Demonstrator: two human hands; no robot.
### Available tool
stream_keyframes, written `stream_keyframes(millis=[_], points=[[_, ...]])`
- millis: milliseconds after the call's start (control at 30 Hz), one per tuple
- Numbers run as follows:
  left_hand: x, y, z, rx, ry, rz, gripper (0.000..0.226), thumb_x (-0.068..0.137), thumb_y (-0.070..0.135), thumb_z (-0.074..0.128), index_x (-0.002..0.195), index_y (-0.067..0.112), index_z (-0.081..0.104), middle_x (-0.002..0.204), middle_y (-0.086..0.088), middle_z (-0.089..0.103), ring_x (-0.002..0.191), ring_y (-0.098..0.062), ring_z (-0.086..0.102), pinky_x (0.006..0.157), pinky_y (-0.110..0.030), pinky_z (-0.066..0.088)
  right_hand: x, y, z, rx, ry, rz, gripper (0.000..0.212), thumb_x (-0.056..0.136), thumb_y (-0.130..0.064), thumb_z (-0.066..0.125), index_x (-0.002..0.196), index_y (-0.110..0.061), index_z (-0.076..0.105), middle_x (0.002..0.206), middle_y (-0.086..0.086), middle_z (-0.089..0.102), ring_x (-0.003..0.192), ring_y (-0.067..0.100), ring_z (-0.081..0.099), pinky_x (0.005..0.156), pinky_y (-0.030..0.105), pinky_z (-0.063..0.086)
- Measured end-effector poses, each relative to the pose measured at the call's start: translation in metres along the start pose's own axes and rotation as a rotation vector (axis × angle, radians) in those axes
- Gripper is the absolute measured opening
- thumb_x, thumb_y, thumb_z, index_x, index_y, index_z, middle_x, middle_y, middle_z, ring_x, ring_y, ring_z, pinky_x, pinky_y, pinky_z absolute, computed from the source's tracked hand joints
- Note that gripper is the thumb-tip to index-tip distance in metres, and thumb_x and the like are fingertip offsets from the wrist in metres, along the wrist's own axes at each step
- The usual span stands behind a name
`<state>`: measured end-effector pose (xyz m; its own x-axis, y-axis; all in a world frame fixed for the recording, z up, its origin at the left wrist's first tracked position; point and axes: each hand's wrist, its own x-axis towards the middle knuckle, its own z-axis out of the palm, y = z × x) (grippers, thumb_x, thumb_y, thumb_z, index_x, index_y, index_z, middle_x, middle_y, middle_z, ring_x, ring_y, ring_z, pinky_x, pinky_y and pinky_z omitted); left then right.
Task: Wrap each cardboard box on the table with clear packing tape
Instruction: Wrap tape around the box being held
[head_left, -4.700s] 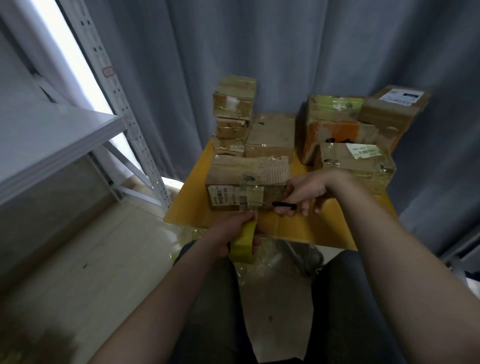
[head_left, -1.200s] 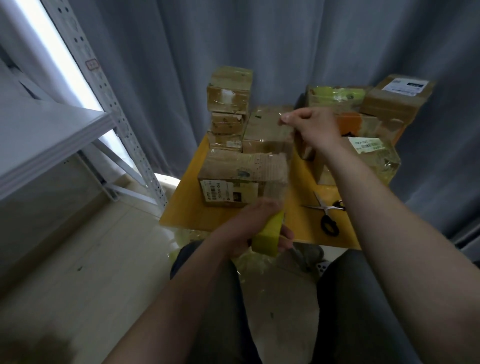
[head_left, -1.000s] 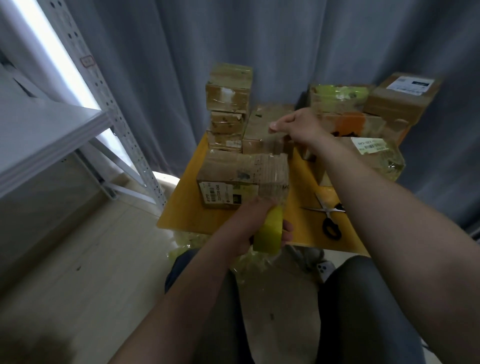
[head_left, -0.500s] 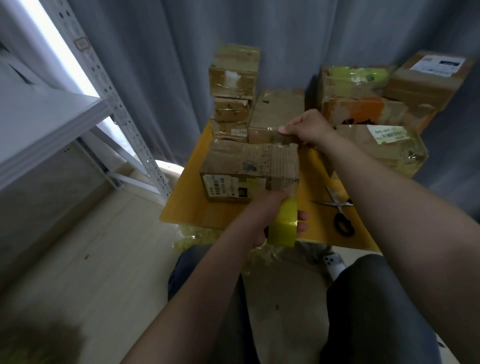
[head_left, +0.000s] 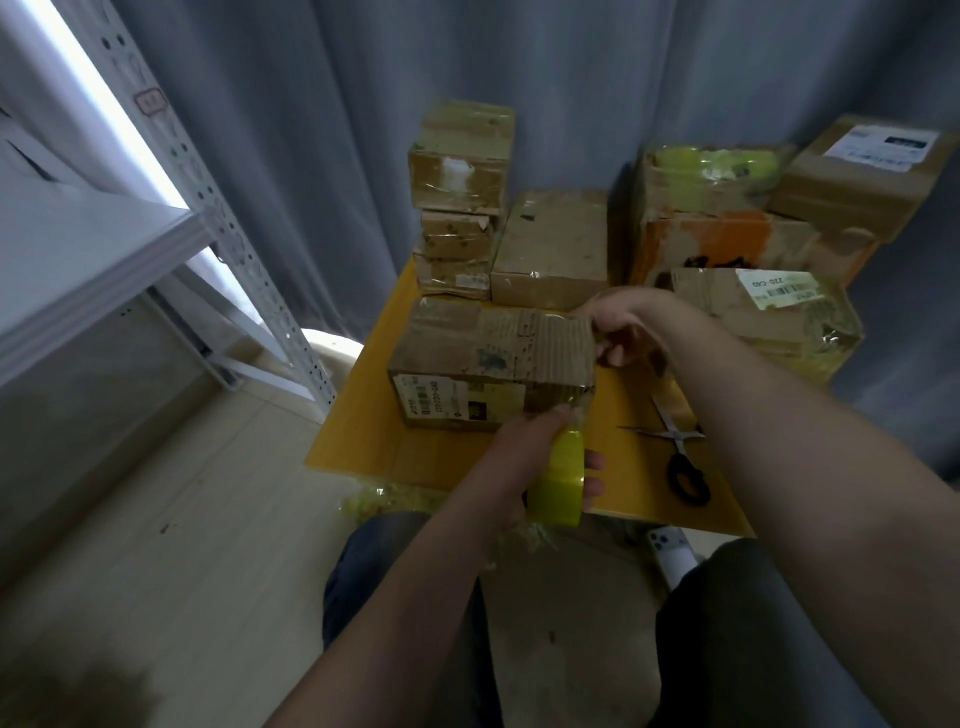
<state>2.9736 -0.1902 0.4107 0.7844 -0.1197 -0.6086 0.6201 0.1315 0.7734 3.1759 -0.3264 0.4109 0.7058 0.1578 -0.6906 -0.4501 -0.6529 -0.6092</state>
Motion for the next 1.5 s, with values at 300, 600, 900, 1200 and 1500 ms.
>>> stream_keyframes(millis=[300,600,900,1200,1500], points=[[0.007,0.002,0.004,-0.033,0.025,-0.019,0.036,0.108,0.036,0.048,0.128,0.007,0.054,0.075,-0.011,0.075,0.056,-0.025,0.069,0.055,-0.036,0.06,-0.003,0.014,0.008,0.015,0.314,-0.374,0.017,0.093,-0.028,0.076,0.096,-0.012,0.073,0.081,0.0,0.067,0.07,0.011,0.06,0.058,0.023,0.048],[0.009,0.0,0.001,-0.023,0.01,-0.007,0.04,0.108,0.036,0.047,0.133,0.006,0.052,0.073,-0.011,0.074,0.054,-0.026,0.069,0.057,-0.036,0.06,-0.067,0.023,0.035,-0.169,0.411,-0.8,0.059,0.087,-0.052,0.076,0.138,-0.026,0.064,0.134,-0.015,0.059,0.122,0.001,0.052,0.097,0.02,0.041],[0.009,0.001,0.0,-0.016,-0.009,-0.025,0.035,0.108,0.036,0.047,0.128,0.008,0.054,0.074,-0.01,0.074,0.056,-0.025,0.07,0.056,-0.035,0.06,-0.057,0.014,0.021,-0.341,0.139,-0.615,0.074,0.06,-0.071,0.078,0.122,-0.031,0.073,0.11,-0.015,0.073,0.105,0.006,0.068,0.095,0.031,0.056],[0.011,0.001,0.0,-0.025,-0.005,-0.025,0.031,0.108,0.035,0.048,0.124,0.008,0.054,0.073,-0.011,0.074,0.054,-0.026,0.07,0.052,-0.035,0.06,-0.029,0.017,0.012,-0.187,0.125,-0.54,0.043,0.1,-0.055,0.059,0.101,-0.019,0.082,0.098,-0.003,0.08,0.099,0.017,0.075,0.105,0.043,0.053],[0.014,0.0,0.001,-0.012,0.011,-0.024,0.04,0.108,0.035,0.047,0.132,0.003,0.052,0.074,-0.011,0.074,0.054,-0.026,0.07,0.051,-0.035,0.059,-0.029,0.016,0.015,-0.2,0.086,-0.514,0.044,0.103,-0.058,0.049,0.092,-0.025,0.076,0.101,-0.002,0.077,0.102,0.019,0.072,0.099,0.035,0.053]])
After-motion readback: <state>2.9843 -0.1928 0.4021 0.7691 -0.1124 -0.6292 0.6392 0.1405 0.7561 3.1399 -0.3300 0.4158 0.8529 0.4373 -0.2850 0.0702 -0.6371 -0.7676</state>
